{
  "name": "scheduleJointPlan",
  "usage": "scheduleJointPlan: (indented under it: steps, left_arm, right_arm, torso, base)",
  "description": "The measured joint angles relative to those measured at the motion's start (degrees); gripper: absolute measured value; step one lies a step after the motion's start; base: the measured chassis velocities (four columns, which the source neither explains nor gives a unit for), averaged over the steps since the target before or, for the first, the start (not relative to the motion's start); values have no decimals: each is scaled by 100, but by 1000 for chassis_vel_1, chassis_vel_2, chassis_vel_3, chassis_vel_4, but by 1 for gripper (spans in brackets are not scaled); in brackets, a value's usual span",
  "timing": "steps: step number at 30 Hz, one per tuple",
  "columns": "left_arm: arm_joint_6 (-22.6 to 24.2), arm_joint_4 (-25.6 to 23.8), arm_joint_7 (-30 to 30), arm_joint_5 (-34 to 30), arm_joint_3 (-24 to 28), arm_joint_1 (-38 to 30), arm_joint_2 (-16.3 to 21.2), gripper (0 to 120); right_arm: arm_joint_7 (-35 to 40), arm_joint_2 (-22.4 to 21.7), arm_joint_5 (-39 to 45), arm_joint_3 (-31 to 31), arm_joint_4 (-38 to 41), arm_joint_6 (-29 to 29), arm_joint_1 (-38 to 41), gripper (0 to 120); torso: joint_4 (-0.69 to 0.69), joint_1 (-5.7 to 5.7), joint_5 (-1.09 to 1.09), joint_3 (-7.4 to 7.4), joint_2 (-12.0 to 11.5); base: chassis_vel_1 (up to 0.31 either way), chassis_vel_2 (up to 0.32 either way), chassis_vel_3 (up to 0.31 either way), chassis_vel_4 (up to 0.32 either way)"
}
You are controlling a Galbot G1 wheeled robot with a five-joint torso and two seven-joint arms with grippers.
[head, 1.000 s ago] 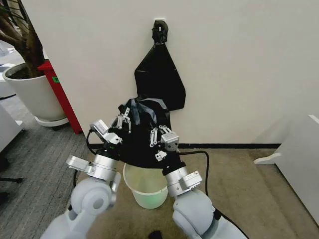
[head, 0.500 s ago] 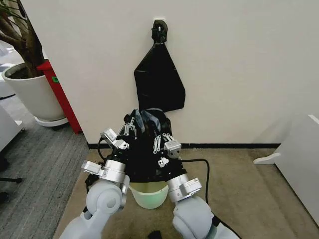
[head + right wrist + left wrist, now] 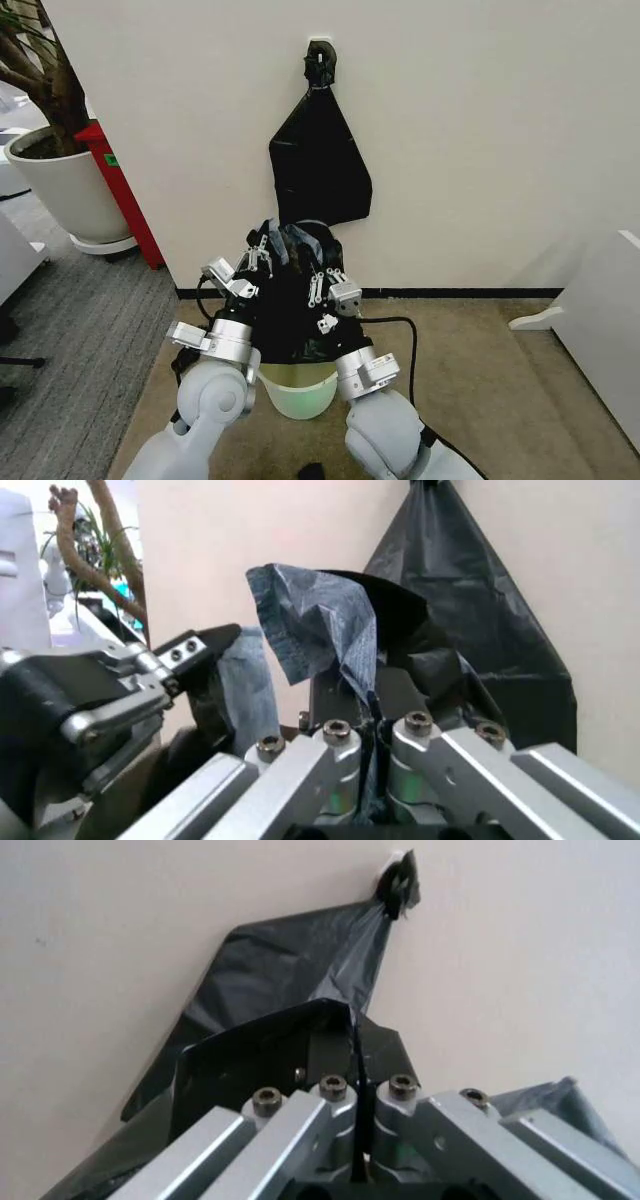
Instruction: Place the garbage bag over the trash bin.
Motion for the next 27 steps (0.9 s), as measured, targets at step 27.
scheduleJointPlan:
  steps: [27]
  left_arm:
    - [528, -330, 230, -1957, 444, -976, -269, 0]
  right_arm:
    - [109, 857, 842, 242, -177, 514, 421, 0]
  torso:
    - [0, 0, 1, 0, 0]
  base:
    - [0, 0, 0, 0]
